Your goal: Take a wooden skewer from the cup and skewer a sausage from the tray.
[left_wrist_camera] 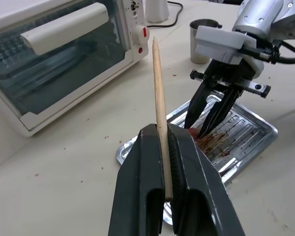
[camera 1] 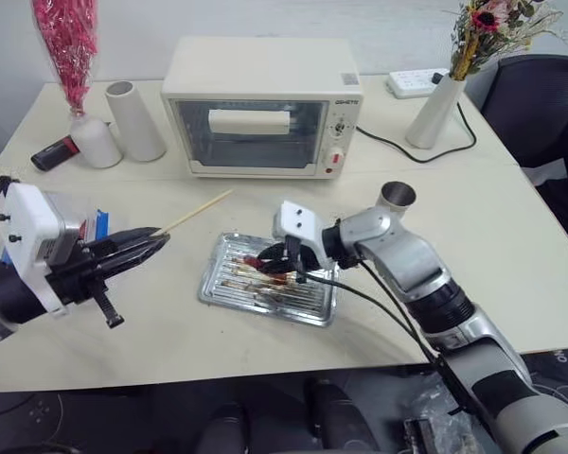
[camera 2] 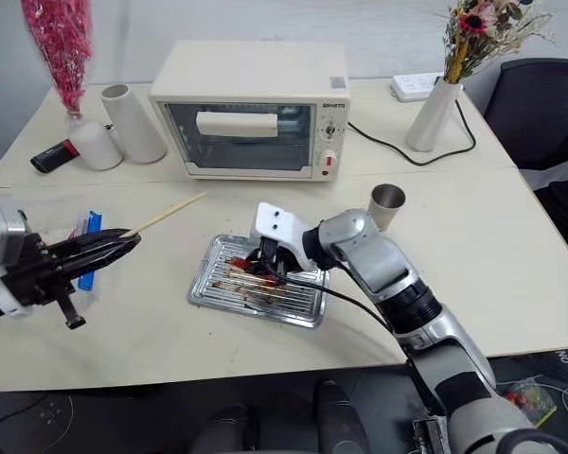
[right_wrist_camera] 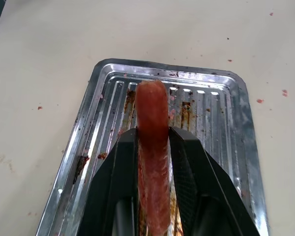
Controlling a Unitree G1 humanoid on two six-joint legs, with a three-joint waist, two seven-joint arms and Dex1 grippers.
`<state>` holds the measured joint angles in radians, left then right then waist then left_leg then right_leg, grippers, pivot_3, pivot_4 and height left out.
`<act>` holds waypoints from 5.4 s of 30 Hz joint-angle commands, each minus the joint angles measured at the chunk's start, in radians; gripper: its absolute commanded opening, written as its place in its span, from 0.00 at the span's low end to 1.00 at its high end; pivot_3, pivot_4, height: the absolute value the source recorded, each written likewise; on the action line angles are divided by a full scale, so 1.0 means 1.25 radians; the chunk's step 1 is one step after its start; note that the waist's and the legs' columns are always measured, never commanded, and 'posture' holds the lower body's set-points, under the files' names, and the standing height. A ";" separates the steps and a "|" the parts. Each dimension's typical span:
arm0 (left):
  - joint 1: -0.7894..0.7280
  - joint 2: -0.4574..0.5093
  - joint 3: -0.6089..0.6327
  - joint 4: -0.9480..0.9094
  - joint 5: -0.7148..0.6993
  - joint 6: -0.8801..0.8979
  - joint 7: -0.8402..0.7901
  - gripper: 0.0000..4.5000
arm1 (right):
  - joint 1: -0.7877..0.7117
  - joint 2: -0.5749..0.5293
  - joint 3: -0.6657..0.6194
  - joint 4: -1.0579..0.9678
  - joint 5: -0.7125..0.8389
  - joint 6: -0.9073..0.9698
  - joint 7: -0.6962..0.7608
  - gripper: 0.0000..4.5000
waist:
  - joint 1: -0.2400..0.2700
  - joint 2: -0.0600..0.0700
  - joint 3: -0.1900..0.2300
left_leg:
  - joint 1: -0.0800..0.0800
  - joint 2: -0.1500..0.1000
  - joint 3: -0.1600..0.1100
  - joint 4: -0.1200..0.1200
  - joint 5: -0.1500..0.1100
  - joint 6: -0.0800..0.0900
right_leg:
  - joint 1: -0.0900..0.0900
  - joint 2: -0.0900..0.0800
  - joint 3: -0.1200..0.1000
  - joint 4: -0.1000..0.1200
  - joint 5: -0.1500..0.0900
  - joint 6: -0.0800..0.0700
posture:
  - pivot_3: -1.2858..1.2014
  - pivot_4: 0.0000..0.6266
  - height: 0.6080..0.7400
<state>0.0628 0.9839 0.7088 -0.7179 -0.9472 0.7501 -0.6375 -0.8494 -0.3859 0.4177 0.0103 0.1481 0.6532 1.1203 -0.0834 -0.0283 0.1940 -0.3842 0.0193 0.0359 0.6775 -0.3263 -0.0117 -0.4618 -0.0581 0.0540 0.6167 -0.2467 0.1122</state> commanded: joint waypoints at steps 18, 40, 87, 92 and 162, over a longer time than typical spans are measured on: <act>-0.062 0.002 -0.052 0.030 0.042 -0.028 -0.017 0.00 | 0.015 0.068 -0.016 0.055 0.012 0.025 -0.117 0.21 | 0.000 0.000 0.000 | 0.000 -0.001 0.000 0.001 0.000 0.000 | 0.000 -0.001 0.000 0.003 0.000 0.000 | 0.52 0.24 1.00; -0.099 0.021 -0.064 0.048 0.047 -0.023 -0.022 0.00 | 0.076 0.115 0.061 0.095 -0.080 -0.067 -0.158 0.02 | 0.000 -0.001 0.000 | 0.001 -0.001 0.000 0.002 0.000 0.000 | 0.000 -0.001 0.001 0.004 0.000 0.000 | 0.52 0.24 1.00; -0.184 0.121 -0.259 0.135 0.137 -0.109 -0.352 0.00 | -0.095 -0.256 -0.130 -0.136 0.232 0.042 0.236 0.02 | 0.006 -0.001 0.000 | 0.000 -0.002 0.000 0.003 0.000 0.001 | 0.000 -0.001 0.001 0.004 0.000 0.000 | 0.52 0.24 1.00; -0.190 0.124 -0.254 0.145 0.143 -0.112 -0.356 0.00 | -0.087 -0.265 -0.131 -0.148 0.242 0.045 0.235 0.02 | 0.007 -0.001 0.000 | 0.000 -0.002 0.000 0.003 0.000 0.001 | 0.000 -0.001 0.001 0.004 0.000 0.000 | 0.52 0.24 1.00; -0.228 0.120 -0.264 0.166 0.171 -0.123 -0.376 0.00 | -0.090 -0.266 -0.136 -0.152 0.269 0.060 0.199 0.02 | 0.007 -0.001 0.000 | 0.000 -0.002 0.000 0.003 0.000 0.001 | 0.000 0.000 0.000 0.006 0.000 0.001 | 0.52 0.24 1.00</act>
<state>-0.2108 1.1322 0.3709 -0.5026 -0.7391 0.6156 -1.1060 -0.9562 -0.7038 0.2971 -0.1428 0.4620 0.7251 1.3697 -0.0745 -0.0292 0.1938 -0.3843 0.0172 0.0363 0.6811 -0.3260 -0.0100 -0.4618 -0.0586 0.0546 0.6241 -0.2465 0.1128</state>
